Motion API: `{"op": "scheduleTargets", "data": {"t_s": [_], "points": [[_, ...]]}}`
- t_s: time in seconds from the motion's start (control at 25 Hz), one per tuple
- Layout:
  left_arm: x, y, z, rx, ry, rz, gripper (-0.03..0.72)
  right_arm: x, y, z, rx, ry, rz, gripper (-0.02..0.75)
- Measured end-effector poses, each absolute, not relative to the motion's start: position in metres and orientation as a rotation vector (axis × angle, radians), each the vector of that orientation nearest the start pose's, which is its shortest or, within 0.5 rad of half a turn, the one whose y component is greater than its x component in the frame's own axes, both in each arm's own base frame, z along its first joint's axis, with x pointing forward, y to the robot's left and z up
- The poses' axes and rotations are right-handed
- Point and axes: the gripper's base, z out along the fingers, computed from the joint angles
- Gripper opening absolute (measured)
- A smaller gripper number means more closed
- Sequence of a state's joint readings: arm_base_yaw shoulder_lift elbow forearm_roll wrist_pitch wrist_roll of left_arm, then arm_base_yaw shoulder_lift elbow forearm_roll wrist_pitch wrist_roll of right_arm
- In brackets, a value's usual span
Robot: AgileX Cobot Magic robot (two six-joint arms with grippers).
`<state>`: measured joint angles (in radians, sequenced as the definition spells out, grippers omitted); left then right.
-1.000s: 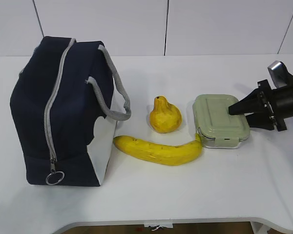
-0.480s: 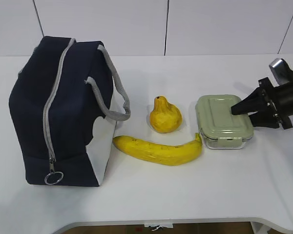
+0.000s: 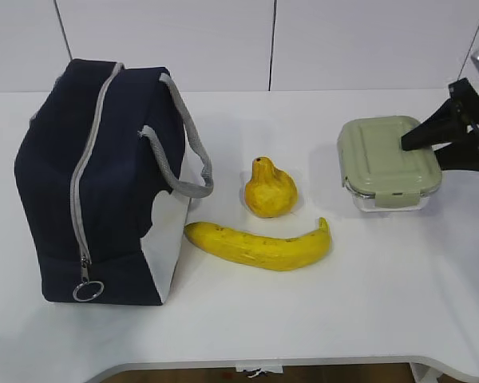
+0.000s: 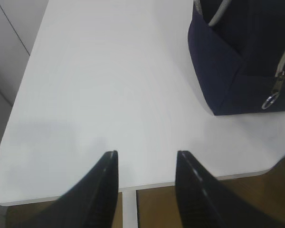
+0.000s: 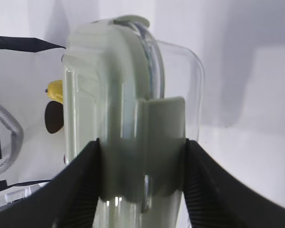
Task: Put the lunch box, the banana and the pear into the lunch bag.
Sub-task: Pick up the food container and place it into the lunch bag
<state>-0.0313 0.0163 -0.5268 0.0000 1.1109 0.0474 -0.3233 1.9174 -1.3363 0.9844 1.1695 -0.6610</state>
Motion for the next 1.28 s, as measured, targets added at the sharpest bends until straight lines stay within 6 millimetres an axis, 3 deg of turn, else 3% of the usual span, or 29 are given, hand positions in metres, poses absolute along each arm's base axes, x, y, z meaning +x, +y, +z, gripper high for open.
{"op": "scheduleTargets", "data": {"t_s": [0.28, 0.56, 0.88, 1.28], "points": [[-0.004, -0.007, 0.3, 0.089, 2.083, -0.092, 0.306, 0.361, -0.047, 0.262, 0.157, 2.509, 1.084, 0.375], [0.024, -0.021, 0.329, 0.09, 2.173, -0.293, 0.293, 0.35, -0.042, 0.292, 0.173, 2.443, 1.098, 0.374], [0.084, -0.039, 0.36, 0.064, 2.363, -0.573, 0.287, 0.347, -0.017, 0.309, 0.108, 2.39, 1.165, 0.374], [0.181, -0.045, 0.375, 0.082, 2.59, -0.635, 0.287, 0.346, 0.041, 0.314, -0.055, 2.386, 1.306, 0.374]]}}
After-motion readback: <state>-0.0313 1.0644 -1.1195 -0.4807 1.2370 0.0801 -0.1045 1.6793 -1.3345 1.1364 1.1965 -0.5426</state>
